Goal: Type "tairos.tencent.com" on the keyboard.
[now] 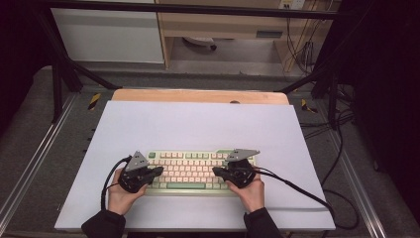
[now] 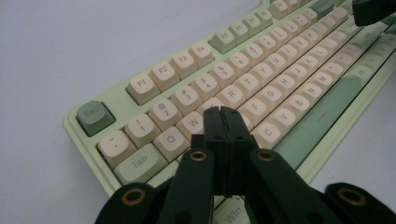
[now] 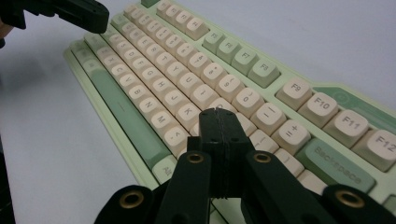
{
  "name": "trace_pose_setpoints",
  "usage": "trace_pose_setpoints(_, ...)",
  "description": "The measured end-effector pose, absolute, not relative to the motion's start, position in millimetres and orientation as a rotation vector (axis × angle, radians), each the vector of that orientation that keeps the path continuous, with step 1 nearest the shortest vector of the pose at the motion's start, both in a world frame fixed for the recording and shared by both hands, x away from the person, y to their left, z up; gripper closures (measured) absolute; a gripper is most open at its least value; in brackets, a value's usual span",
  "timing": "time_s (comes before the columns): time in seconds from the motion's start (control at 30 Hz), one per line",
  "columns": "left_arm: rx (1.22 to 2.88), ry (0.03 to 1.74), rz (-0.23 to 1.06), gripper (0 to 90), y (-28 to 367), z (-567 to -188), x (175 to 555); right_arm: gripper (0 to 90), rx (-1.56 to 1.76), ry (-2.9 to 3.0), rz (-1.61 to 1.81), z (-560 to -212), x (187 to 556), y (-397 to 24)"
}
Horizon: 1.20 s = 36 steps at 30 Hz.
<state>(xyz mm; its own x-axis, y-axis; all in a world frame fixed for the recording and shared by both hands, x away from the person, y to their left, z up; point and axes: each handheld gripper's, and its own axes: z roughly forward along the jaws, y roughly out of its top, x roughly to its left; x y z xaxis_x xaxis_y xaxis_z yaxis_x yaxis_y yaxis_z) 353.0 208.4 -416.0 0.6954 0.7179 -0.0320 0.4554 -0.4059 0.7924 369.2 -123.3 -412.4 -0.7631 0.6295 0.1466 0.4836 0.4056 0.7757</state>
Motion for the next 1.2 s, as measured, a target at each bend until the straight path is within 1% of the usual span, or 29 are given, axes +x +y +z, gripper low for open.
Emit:
trace_pose_setpoints(0.47, 2.089, 0.896, 0.404, 89.8, 195, -413, 360, 90.0, 1.031, 2.479, 1.292, -419, 361, -147)
trace_pose_setpoints(0.93, 2.092, 0.899, 0.409, 89.8, 180, -411, 373, 90.0, 1.021, 2.489, 1.308, -418, 359, -148)
trace_pose_setpoints(1.2, 2.092, 0.909, 0.410, 89.8, 170, -417, 380, 90.0, 1.018, 2.489, 1.311, -419, 359, -149)
